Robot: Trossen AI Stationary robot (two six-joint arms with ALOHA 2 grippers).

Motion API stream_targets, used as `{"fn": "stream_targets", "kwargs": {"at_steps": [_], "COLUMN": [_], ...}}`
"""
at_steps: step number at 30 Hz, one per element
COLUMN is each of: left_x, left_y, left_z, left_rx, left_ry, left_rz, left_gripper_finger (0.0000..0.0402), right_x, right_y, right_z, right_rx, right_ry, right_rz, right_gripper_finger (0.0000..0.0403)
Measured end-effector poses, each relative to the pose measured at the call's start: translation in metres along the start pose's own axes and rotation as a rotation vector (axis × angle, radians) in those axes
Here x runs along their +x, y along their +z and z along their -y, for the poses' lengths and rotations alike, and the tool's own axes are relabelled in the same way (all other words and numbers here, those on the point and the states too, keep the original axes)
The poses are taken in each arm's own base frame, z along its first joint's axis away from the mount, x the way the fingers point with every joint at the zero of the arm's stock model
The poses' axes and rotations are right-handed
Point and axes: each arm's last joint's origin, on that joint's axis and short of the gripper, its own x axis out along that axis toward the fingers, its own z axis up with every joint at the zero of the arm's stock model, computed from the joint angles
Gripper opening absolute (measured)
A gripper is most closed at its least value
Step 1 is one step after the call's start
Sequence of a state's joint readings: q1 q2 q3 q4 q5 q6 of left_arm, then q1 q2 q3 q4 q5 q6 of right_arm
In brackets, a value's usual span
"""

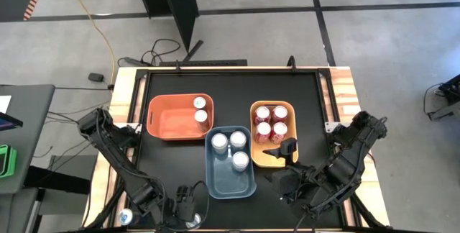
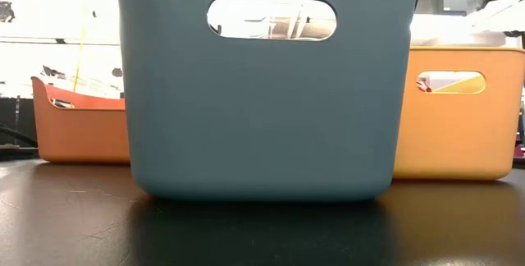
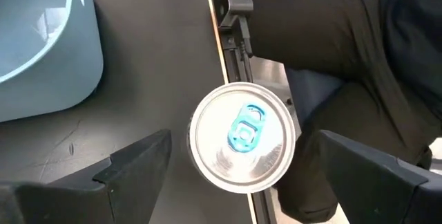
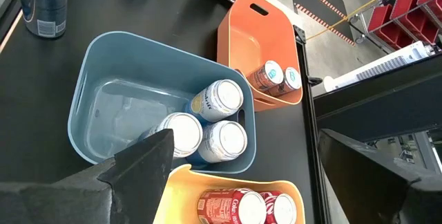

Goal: Sort soda cans
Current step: Put the right blue soda can into the orange bin

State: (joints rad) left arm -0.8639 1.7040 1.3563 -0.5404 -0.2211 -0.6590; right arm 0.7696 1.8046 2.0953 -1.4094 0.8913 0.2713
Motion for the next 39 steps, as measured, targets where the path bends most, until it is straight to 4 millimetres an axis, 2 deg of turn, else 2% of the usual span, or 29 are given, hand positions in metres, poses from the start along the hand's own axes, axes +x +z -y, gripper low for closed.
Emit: {"fn": "stream_targets", "kwargs": {"at_steps": [7, 15, 39], "left_x": [0.024, 0.024, 0.027], "left_y": [-0.009, -0.006, -0.006], "left_z": [0.000, 0.001, -0.003], "left_rx": [0.012, 0.009, 0.016], "left_ry": [0.011, 0.030, 0.051], "left_rz": [-0.074, -0.018, 0.011], "left_gripper_finger": [0.0356, 0.0356, 0.0355], "right_x": [0.000, 0.002, 0.002], "right_y": [0.000, 0.000, 0.000], "right_z": [0.000, 0.001, 0.001], "right_rx": [-0.001, 0.004, 0.006], "right_ry": [0.000, -0.003, -0.003], "right_rz": [0.000, -0.003, -0.002], "right_gripper_finger": [0.0372, 0.0372, 0.0372]}}
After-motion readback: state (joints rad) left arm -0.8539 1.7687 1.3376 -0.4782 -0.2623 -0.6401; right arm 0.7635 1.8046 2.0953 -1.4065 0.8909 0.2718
